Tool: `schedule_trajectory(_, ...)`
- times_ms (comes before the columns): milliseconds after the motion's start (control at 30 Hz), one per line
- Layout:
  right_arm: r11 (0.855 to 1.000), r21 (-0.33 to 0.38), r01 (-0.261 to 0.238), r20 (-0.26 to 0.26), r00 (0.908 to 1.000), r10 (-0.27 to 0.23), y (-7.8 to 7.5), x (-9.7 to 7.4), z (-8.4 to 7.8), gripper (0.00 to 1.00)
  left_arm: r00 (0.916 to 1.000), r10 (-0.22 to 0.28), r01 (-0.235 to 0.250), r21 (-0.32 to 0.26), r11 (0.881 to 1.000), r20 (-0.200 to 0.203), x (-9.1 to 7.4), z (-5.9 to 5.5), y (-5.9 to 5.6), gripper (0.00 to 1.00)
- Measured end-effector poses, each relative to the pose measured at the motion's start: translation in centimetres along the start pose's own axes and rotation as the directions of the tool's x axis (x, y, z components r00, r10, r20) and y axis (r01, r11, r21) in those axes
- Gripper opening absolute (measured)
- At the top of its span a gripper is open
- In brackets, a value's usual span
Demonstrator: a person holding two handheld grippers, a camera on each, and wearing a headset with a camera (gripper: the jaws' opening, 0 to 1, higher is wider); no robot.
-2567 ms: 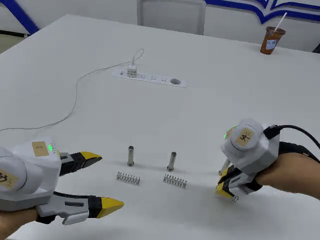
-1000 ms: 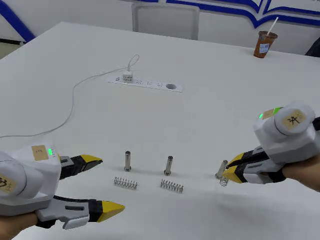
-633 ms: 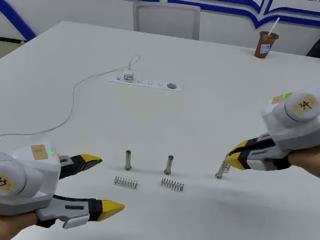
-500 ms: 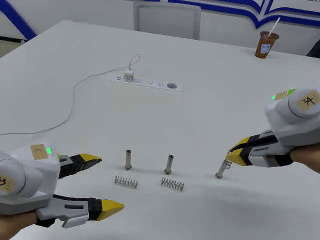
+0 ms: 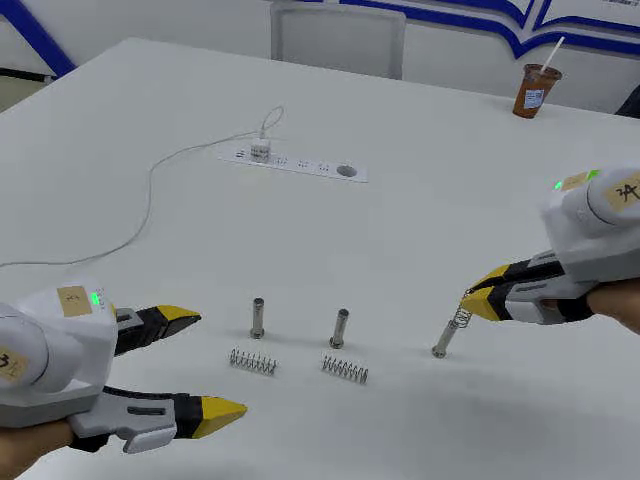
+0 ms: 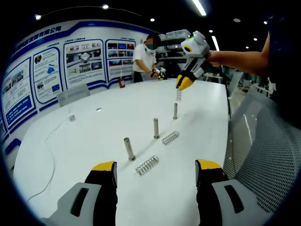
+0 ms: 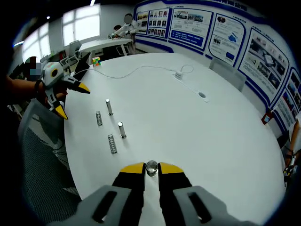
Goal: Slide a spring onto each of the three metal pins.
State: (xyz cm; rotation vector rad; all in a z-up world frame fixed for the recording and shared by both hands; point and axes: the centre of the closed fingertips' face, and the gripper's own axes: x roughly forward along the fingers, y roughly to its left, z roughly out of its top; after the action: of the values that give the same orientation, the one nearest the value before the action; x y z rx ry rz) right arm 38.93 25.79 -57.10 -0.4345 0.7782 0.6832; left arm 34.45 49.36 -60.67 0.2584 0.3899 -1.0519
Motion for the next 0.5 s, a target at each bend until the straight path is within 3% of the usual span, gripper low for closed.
schedule_trajectory(500,0.999,0.034,0.006,0.012,0.9999,-0.007,-0.5,0.83,-0.29,0.12,1.0,0.003,-0.003,-0.006,1.0,-0.006,-0.04,-0.15,0.18,0.69)
